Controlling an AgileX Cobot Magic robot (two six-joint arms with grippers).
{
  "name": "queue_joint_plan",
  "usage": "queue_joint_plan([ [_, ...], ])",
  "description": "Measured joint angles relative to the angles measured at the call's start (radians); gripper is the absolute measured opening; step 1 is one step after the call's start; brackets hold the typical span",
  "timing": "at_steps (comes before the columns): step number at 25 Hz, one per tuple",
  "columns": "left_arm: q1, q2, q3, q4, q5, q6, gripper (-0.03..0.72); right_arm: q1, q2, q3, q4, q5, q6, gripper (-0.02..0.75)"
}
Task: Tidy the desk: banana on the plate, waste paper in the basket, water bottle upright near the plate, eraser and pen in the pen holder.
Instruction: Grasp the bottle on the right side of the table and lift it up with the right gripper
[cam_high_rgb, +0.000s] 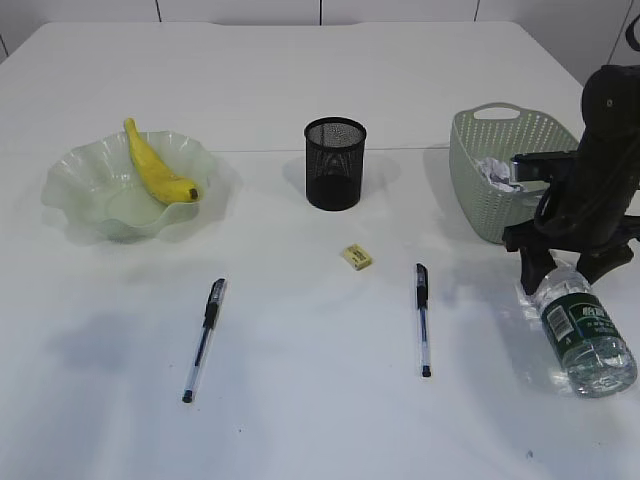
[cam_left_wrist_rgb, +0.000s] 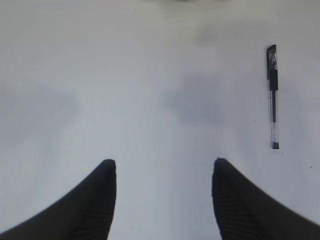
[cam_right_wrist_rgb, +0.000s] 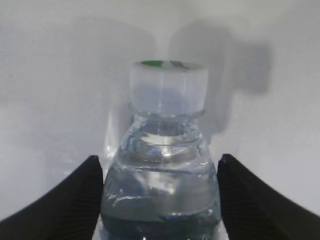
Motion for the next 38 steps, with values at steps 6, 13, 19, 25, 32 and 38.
queue_joint_plan([
  [6, 0.000, 0.000, 0.000, 0.000, 0.000, 0.000, 0.425, 0.000, 0.004, -0.021, 0.005, 0.006, 0.000, 0.426],
  [13, 0.000, 0.000, 0.000, -0.002, 0.000, 0.000, 0.425, 0.000, 0.010, -0.050, 0.008, 0.030, -0.002, 0.389],
  [19, 0.000, 0.000, 0.000, -0.002, 0.000, 0.000, 0.425, 0.000, -0.014, -0.050, 0.008, 0.083, -0.018, 0.388],
  [25, 0.000, 0.000, 0.000, -0.003, 0.000, 0.000, 0.425, 0.000, -0.069, -0.050, 0.016, 0.108, -0.025, 0.387],
  [32, 0.000, 0.000, 0.000, -0.005, 0.000, 0.000, 0.425, 0.000, -0.182, 0.013, 0.034, 0.113, -0.025, 0.386],
  [38, 0.000, 0.000, 0.000, -0.005, 0.006, 0.000, 0.425, 0.000, -0.338, 0.141, 0.053, 0.082, -0.037, 0.386],
])
